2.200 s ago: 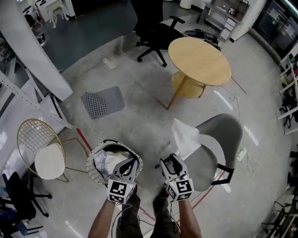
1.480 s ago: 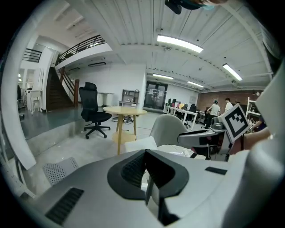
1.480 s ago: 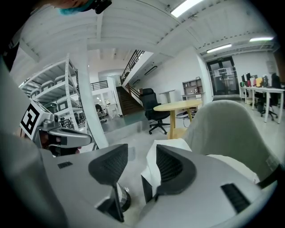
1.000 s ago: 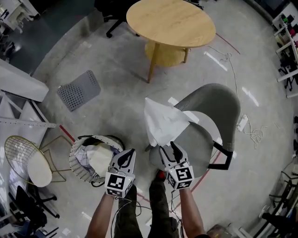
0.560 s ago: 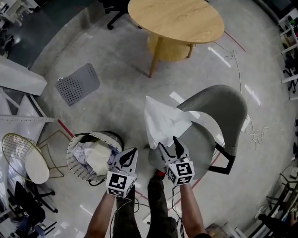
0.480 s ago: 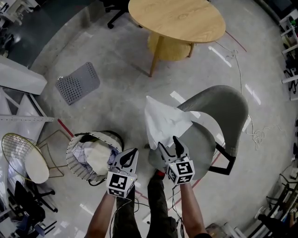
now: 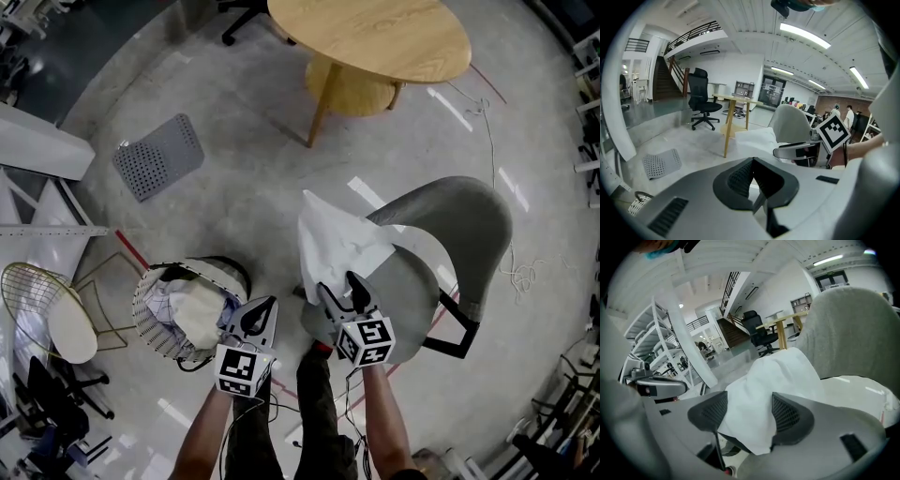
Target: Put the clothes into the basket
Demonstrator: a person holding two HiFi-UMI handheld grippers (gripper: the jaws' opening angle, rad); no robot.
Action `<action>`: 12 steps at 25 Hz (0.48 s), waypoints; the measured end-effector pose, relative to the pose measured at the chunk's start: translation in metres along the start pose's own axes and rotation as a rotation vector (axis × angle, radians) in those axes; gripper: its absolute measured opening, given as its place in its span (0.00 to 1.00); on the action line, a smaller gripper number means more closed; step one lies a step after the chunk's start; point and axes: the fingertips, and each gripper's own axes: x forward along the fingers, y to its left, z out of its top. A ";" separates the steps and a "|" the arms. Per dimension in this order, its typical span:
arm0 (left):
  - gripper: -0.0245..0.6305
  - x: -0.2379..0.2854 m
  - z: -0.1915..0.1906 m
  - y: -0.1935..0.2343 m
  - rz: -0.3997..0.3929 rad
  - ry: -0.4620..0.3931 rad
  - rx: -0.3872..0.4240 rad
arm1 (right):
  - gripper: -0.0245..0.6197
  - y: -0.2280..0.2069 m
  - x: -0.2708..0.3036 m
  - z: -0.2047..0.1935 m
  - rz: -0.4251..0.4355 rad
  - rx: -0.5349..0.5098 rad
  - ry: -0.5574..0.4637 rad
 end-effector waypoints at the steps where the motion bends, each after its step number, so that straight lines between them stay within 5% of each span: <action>1: 0.05 0.000 0.000 0.002 0.003 0.001 0.000 | 0.52 0.001 0.001 0.000 0.004 0.002 0.005; 12: 0.05 -0.003 0.001 0.003 0.007 -0.005 -0.005 | 0.33 0.013 0.005 0.002 0.039 0.028 0.038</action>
